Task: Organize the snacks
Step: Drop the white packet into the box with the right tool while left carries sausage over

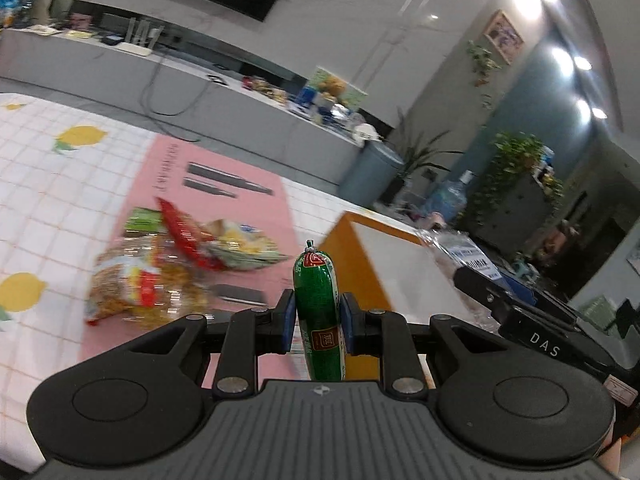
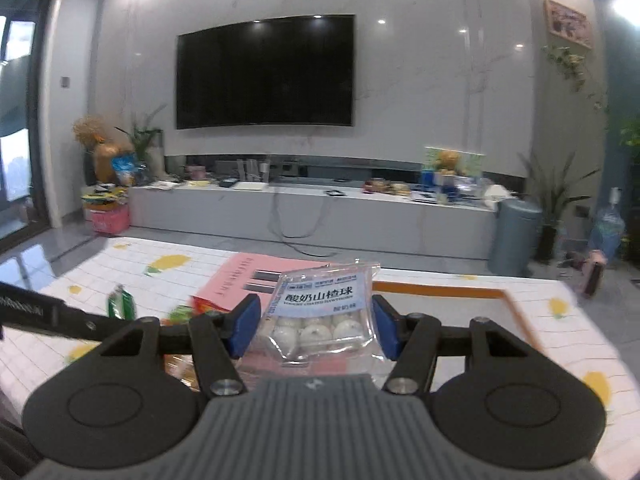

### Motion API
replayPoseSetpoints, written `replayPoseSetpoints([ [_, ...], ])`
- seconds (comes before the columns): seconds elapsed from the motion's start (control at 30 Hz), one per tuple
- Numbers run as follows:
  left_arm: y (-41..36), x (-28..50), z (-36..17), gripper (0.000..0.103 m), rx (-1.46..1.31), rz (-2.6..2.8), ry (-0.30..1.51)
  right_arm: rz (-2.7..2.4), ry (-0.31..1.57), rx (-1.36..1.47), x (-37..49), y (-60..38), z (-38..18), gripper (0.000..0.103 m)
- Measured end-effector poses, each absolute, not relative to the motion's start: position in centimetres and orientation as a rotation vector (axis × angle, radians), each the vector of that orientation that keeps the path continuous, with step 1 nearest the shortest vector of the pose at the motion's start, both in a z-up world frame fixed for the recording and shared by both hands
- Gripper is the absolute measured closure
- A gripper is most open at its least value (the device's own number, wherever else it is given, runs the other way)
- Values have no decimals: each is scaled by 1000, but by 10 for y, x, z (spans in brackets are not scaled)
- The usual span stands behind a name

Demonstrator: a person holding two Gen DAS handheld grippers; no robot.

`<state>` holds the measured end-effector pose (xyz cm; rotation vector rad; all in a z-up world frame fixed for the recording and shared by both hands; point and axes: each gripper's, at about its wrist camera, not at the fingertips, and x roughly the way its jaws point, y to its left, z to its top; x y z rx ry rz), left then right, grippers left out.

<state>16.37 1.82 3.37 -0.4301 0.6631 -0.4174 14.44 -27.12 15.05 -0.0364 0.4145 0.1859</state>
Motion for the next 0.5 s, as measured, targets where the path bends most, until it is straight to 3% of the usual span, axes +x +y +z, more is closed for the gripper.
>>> replayPoseSetpoints([
  [0.5,-47,160,31,77,-378,-550,701,-7,647,-100,159,-363,93,45],
])
